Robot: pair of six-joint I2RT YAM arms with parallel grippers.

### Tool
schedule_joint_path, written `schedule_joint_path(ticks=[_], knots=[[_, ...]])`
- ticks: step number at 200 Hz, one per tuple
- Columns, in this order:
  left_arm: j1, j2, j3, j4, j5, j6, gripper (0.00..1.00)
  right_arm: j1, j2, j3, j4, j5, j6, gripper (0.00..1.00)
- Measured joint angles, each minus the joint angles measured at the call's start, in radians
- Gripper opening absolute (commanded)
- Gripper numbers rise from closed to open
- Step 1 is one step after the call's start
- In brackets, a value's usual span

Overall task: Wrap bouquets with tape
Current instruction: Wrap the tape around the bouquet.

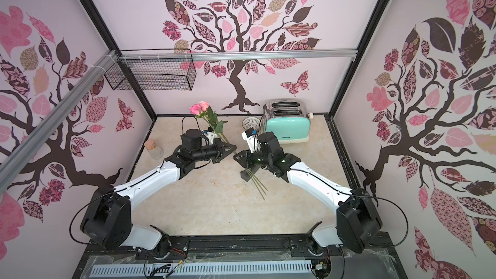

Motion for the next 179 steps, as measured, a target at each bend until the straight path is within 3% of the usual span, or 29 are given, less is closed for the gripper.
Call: schedule_joint_path(ticks=[48, 86, 114, 135, 172, 179], knots=[[0.001, -0.001, 0.000, 0.024, 0.008, 0.007, 0.00, -0.053, 0.030, -0.014, 0.080, -0.153, 0.118, 0.24], [0.000, -0.002, 0.000, 0.042, 0.012, 0.014, 0.00, -0.098, 0.060, -0.100, 0.291, -0.305, 0.307, 0.24], [0.000, -0.003, -0.002, 0.060, 0.017, 0.016, 0.00, -0.117, 0.101, -0.134, 0.453, -0.397, 0.448, 0.14], [0.001, -0.003, -0.004, 0.062, 0.023, 0.014, 0.00, -0.124, 0.119, -0.163, 0.562, -0.440, 0.537, 0.00], [0.002, -0.008, -0.005, 0.070, 0.026, 0.016, 0.00, -0.129, 0.127, -0.163, 0.587, -0.461, 0.544, 0.00], [0.002, -0.010, -0.005, 0.066, 0.023, 0.017, 0.10, -0.129, 0.126, -0.155, 0.558, -0.456, 0.512, 0.00]])
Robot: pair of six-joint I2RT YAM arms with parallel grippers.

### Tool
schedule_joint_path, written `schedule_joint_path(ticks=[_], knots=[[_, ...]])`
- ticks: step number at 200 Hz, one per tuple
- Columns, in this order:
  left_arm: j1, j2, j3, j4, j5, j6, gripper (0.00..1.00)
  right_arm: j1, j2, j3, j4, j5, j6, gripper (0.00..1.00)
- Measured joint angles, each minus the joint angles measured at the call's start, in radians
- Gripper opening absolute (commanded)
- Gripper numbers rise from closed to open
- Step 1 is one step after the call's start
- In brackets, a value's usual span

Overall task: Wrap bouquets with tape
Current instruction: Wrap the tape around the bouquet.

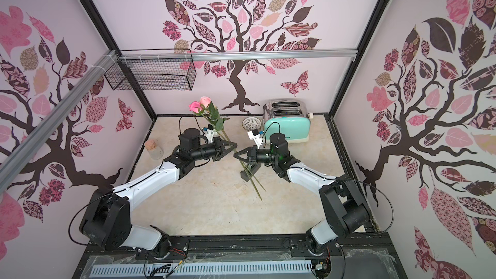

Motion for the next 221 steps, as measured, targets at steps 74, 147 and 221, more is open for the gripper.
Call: schedule_joint_path(ticks=[74, 147, 221], knots=[[-0.015, -0.002, -0.015, -0.111, -0.093, -0.064, 0.40, 0.101, -0.068, 0.156, -0.576, 0.435, -0.560, 0.00], [-0.094, 0.033, 0.014, -0.217, -0.155, -0.130, 0.40, 0.270, -0.095, 0.155, -0.702, 0.894, -0.804, 0.00], [-0.107, 0.084, 0.062, -0.203, -0.161, -0.152, 0.00, 0.316, -0.137, 0.131, -0.696, 1.034, -0.866, 0.16]])
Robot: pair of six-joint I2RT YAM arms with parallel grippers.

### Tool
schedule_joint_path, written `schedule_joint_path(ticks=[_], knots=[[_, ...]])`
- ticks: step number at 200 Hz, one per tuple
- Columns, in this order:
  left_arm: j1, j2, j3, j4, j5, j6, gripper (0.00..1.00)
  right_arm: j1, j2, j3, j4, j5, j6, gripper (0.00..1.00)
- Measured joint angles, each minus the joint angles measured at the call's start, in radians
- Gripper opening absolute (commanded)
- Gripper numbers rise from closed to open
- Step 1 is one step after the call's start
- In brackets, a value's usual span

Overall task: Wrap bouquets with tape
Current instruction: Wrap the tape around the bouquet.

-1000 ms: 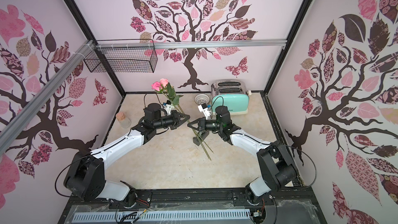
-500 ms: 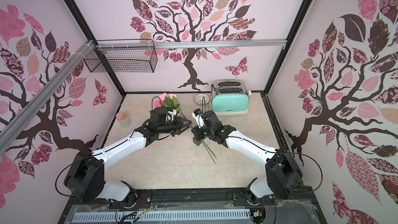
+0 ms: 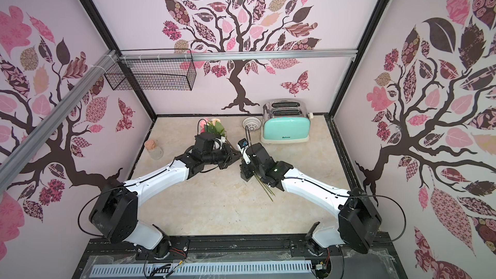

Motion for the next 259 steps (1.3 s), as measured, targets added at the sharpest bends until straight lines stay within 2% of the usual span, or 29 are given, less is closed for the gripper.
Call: schedule_joint_path(ticks=[6, 13, 28, 44, 75, 88, 129, 161, 207, 259], knots=[[0.000, 0.000, 0.000, 0.003, 0.000, 0.000, 0.00, 0.000, -0.002, 0.000, 0.001, 0.002, 0.002, 0.30], [0.000, 0.000, 0.000, 0.008, -0.001, -0.002, 0.00, 0.000, -0.004, -0.001, 0.003, 0.001, 0.007, 0.37], [0.006, 0.000, 0.000, 0.018, -0.004, -0.003, 0.00, -0.004, -0.013, -0.001, 0.008, -0.018, 0.028, 0.46], [0.016, 0.000, 0.000, 0.031, -0.005, 0.003, 0.00, -0.032, -0.029, -0.001, 0.014, -0.090, 0.063, 0.48], [0.042, -0.012, -0.018, 0.057, -0.004, 0.027, 0.00, -0.180, -0.059, -0.014, 0.078, -0.296, 0.207, 0.48], [0.051, -0.020, -0.030, 0.076, 0.000, 0.037, 0.00, -0.232, -0.064, -0.027, 0.106, -0.365, 0.262, 0.44], [0.055, -0.027, -0.035, 0.103, 0.014, 0.052, 0.00, -0.249, -0.055, -0.035, 0.154, -0.546, 0.384, 0.34], [0.055, -0.034, -0.042, 0.128, 0.029, 0.059, 0.00, -0.246, -0.019, -0.035, 0.175, -0.610, 0.436, 0.34], [0.055, -0.038, -0.056, 0.188, 0.055, 0.064, 0.00, -0.246, -0.004, -0.035, 0.190, -0.631, 0.468, 0.37], [0.055, -0.038, -0.057, 0.243, 0.084, 0.068, 0.00, -0.279, -0.001, -0.050, 0.269, -0.726, 0.546, 0.24]])
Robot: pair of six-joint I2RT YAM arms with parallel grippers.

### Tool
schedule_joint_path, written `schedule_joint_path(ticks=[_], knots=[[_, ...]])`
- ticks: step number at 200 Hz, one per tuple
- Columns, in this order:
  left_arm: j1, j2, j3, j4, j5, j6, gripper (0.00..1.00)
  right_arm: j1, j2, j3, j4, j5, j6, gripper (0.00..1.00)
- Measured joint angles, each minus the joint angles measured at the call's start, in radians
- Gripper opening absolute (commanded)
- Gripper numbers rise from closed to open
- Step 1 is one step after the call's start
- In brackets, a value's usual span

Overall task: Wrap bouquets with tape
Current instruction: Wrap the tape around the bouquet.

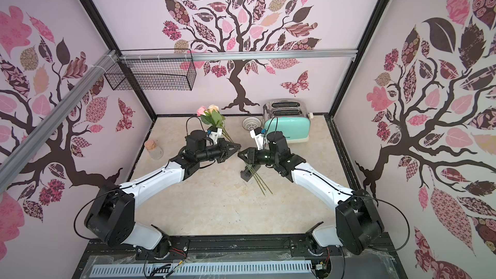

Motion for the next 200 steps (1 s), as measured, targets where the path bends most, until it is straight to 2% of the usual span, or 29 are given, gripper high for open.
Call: schedule_joint_path(ticks=[17, 39, 69, 79, 96, 109, 153, 165, 186, 200], knots=[[0.000, 0.000, -0.001, 0.015, 0.008, 0.001, 0.00, -0.013, 0.013, -0.009, 0.045, -0.053, 0.038, 0.16], [0.005, 0.000, -0.001, 0.031, 0.015, 0.002, 0.00, -0.029, 0.044, -0.020, 0.116, -0.119, 0.108, 0.00], [0.006, 0.000, -0.007, 0.035, 0.021, 0.002, 0.00, -0.040, 0.053, -0.058, 0.204, -0.161, 0.157, 0.00], [0.006, 0.000, -0.009, 0.034, 0.021, 0.002, 0.17, -0.039, 0.053, -0.056, 0.197, -0.159, 0.146, 0.00], [0.005, 0.000, -0.009, 0.023, 0.016, 0.000, 0.30, -0.030, 0.052, -0.029, 0.119, -0.130, 0.077, 0.00], [0.005, 0.000, -0.009, 0.005, 0.009, -0.007, 0.34, -0.003, 0.051, 0.020, 0.003, -0.050, -0.021, 0.00], [0.002, 0.000, 0.008, -0.148, -0.020, -0.018, 0.32, 0.155, 0.043, 0.104, -0.228, 0.328, -0.303, 0.00], [-0.002, 0.000, 0.016, -0.183, -0.026, -0.026, 0.24, 0.203, 0.042, 0.103, -0.267, 0.445, -0.363, 0.00], [-0.005, 0.002, 0.019, -0.238, -0.041, -0.029, 0.01, 0.263, 0.037, 0.103, -0.288, 0.617, -0.440, 0.00], [-0.008, 0.002, 0.021, -0.252, -0.047, -0.030, 0.00, 0.285, 0.034, 0.103, -0.300, 0.680, -0.473, 0.02]])
